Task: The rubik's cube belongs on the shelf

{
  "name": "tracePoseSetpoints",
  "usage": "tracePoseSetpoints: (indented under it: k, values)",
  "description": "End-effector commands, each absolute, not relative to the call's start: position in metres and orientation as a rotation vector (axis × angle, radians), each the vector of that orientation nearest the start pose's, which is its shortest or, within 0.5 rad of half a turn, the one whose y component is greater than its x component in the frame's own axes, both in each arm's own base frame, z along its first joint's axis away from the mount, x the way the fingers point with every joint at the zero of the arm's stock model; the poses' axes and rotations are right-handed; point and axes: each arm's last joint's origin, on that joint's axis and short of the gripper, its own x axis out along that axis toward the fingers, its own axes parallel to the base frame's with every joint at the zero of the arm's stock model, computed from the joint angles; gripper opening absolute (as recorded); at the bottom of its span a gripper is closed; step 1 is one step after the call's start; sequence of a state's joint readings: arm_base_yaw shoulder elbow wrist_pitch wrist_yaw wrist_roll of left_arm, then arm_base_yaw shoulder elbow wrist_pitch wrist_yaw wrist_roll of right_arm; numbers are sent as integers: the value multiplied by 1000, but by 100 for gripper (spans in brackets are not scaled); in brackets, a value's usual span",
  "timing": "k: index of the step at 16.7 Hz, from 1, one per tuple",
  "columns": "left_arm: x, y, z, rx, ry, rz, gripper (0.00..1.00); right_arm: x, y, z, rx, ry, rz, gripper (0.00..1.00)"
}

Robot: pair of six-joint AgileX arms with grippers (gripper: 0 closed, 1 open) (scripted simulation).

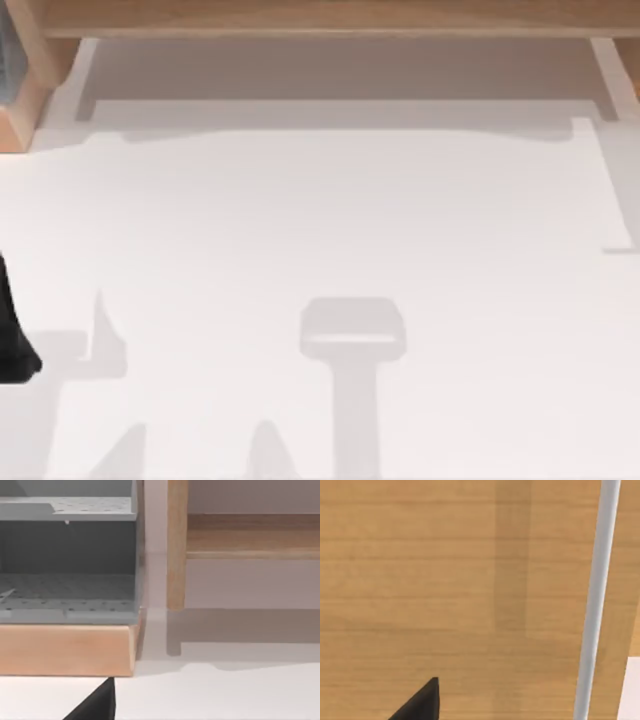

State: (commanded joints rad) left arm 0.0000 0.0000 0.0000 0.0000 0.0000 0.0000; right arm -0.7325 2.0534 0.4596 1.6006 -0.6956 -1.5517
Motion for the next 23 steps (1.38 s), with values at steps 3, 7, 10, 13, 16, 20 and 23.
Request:
tracePoseSetpoints:
  k: [3, 7, 10, 13, 16, 20, 23]
  values:
    - [106, -1, 160, 0, 0, 0, 100, 221, -179, 87, -1565, 14, -5, 100]
    - [106, -1, 160, 0, 0, 0, 100, 223, -179, 86, -1563, 14, -1, 100]
    - [106, -1, 160, 0, 0, 0, 100, 223, -201, 102, -1535, 53, -98, 100]
    - [106, -1, 160, 0, 0, 0, 100, 227, -244, 142, -1444, 96, -267, 100]
    - [106, -1, 160, 0, 0, 0, 100, 250, -280, 201, -1262, 85, -380, 100]
    - [106, -1, 160, 0, 0, 0, 100, 297, -298, 287, -896, 91, -410, 100]
    - [106, -1, 160, 0, 0, 0, 100, 336, -286, 335, -566, 189, -371, 100]
